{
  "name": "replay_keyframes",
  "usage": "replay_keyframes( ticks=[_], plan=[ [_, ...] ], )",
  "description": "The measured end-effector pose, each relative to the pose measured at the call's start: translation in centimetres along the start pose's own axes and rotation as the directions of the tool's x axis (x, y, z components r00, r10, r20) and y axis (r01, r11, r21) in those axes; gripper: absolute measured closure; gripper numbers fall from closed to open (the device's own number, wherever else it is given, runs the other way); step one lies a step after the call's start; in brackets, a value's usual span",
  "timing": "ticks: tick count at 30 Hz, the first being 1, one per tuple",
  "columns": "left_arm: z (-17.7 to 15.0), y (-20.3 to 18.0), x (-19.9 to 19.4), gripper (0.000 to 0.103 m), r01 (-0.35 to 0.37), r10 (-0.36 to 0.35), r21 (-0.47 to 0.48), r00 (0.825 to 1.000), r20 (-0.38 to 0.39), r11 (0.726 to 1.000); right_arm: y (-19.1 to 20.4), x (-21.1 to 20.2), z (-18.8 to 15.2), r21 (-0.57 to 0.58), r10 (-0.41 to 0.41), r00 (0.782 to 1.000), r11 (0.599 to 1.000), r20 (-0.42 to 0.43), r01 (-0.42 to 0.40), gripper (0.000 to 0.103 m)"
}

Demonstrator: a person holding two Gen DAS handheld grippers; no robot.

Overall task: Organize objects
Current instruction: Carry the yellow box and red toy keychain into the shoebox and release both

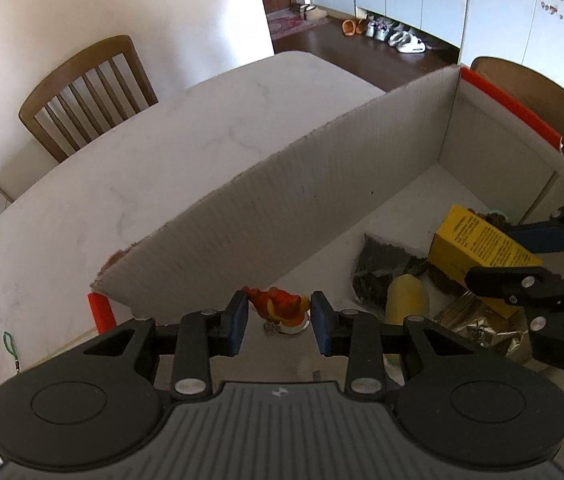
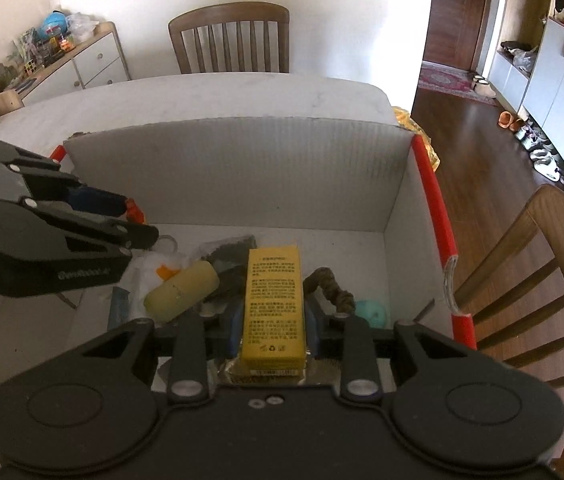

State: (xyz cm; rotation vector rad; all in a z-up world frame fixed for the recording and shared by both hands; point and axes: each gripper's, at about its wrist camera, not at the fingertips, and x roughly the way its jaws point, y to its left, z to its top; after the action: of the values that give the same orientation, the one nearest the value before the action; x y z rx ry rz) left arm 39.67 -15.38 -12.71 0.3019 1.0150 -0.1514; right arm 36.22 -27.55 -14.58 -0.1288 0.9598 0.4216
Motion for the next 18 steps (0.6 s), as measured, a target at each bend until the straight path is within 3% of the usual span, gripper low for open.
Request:
replay_keyframes(
  ticks=[8,18],
  plan=[
    [0.1,0.4,0.9,0.068,0.016,-0.017,-0.023,0.998,-0.065,1.000,-0.3,-0.2,0.0,-0.005,0.006,1.000,1.000,-0.022,-0.007,0.073],
    [0.1,0.5,0.1,0.060,0.019,-0.020,-0.032,0.999,-0.036,0.999,-0.8,-1.3,0.1,0.011,0.018,1.000,1.000,-0.016,-0.018,0.065]
  ],
)
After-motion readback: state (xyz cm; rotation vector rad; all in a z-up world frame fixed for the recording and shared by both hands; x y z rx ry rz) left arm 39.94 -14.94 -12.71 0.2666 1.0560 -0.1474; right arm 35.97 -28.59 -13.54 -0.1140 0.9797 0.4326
